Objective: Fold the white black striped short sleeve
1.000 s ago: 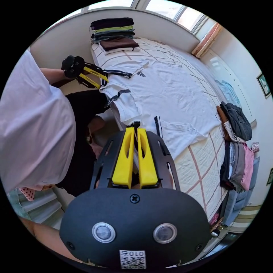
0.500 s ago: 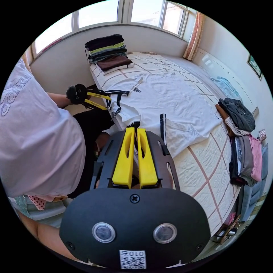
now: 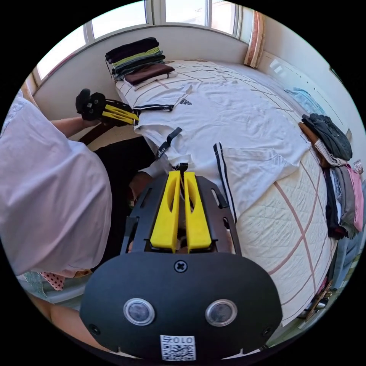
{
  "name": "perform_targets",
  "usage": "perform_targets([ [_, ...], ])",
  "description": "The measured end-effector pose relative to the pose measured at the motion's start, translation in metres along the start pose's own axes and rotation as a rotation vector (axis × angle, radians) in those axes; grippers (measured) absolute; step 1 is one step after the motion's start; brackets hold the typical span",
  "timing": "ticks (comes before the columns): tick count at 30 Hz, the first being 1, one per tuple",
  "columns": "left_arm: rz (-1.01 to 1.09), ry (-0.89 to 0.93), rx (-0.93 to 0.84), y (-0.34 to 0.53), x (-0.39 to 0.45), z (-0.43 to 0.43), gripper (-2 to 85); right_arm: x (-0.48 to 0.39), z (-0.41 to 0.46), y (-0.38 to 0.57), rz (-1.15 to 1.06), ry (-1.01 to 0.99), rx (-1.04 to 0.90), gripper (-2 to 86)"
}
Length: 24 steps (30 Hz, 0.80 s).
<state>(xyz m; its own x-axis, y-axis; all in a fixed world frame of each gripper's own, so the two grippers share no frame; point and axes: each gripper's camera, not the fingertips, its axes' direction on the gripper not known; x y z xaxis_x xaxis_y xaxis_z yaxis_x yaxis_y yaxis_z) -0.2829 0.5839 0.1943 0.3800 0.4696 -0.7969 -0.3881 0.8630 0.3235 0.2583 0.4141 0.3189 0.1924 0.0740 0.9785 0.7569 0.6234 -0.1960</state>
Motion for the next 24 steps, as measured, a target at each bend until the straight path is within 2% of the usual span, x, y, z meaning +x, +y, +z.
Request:
perform_targets([
  [6,0.114,0.108,-0.014,-0.035,-0.028,-0.027,-0.1,-0.019,0.018,0.001,0.009,0.048,-0.082,3.8],
  [12,0.323,0.092,-0.124,-0.091,0.001,-0.020,-0.2,-0.034,-0.050,0.006,-0.041,0.050,-0.040,3.3],
  [15,0.323,0.129,-0.116,-0.116,-0.002,-0.032,-0.2,-0.041,-0.084,0.004,-0.064,0.039,-0.033,3.1],
  [20,0.348,0.204,-0.157,-0.147,-0.006,-0.053,-0.3,-0.071,-0.109,-0.009,-0.160,-0.022,-0.126,2.7],
  [24,0.345,0.306,-0.180,-0.168,-0.012,-0.061,-0.2,-0.073,-0.111,-0.008,-0.133,-0.088,-0.139,2.2],
])
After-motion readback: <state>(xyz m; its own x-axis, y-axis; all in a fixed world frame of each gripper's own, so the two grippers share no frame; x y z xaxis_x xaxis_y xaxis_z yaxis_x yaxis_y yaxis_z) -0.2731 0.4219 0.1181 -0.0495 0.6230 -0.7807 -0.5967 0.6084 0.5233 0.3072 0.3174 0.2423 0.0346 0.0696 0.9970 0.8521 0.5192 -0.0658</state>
